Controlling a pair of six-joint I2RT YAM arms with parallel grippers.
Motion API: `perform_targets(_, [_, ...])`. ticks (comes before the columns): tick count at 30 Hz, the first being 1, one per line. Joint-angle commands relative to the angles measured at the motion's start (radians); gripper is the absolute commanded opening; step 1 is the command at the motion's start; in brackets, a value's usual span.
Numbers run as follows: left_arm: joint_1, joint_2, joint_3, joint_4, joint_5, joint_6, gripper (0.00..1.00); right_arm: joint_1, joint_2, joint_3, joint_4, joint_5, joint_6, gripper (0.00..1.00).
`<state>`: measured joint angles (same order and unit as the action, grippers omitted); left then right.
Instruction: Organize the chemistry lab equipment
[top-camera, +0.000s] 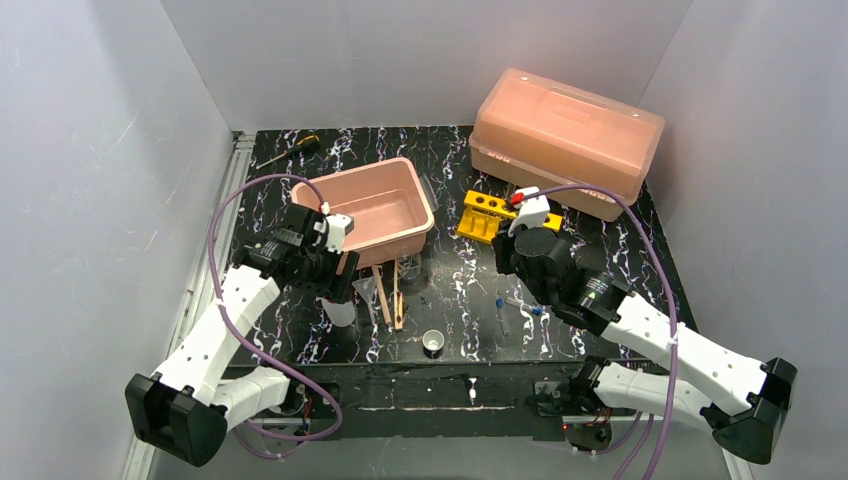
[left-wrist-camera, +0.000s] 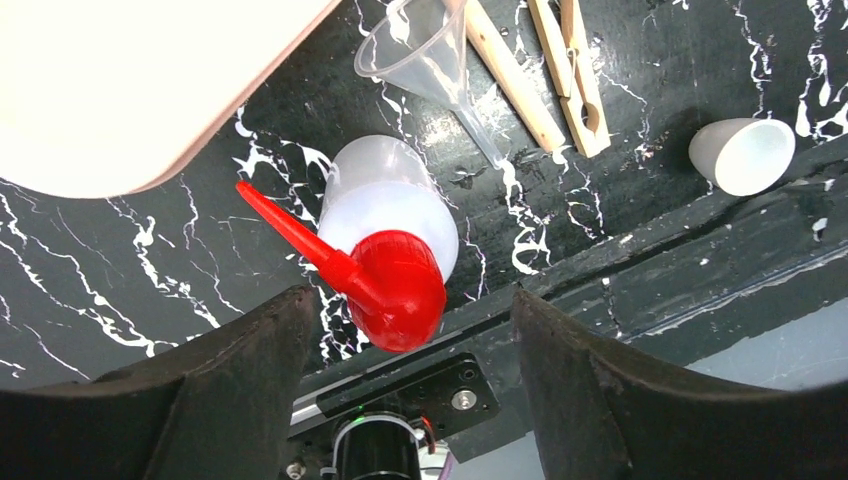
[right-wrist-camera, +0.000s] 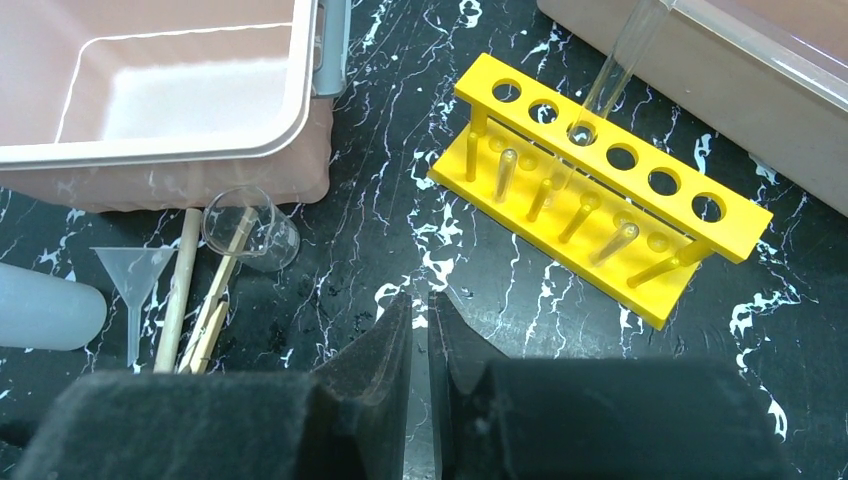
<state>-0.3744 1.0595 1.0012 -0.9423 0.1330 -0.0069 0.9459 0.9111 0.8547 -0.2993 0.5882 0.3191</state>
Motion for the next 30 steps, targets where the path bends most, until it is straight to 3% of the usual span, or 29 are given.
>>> perform_targets(1, [0.006, -0.012, -0.025, 0.027, -0.039, 0.053, 0.68, 0.007, 0.003, 0.038, 0.009, 0.026, 0.007, 0.19])
perform_targets(12, [0.006, 0.002, -0.025, 0.027, -0.031, 0.094, 0.48, 0.007, -0.004, 0.023, 0.014, 0.037, 0.006, 0.19])
perform_targets(17, [0.006, 0.014, -0.014, 0.012, -0.012, 0.103, 0.29, 0.006, -0.011, 0.017, 0.014, 0.041, 0.005, 0.19])
perform_targets(22, [0.006, -0.005, 0.005, -0.01, 0.018, 0.113, 0.19, 0.007, -0.013, 0.016, 0.011, 0.044, 0.003, 0.19])
perform_targets(27, [0.006, -0.021, 0.106, -0.094, 0.077, 0.159, 0.03, 0.007, -0.003, 0.024, 0.014, 0.044, -0.004, 0.19])
perform_targets(30, [0.006, -0.014, 0.217, -0.159, 0.103, 0.188, 0.0, 0.007, 0.007, 0.029, 0.016, 0.044, -0.011, 0.19])
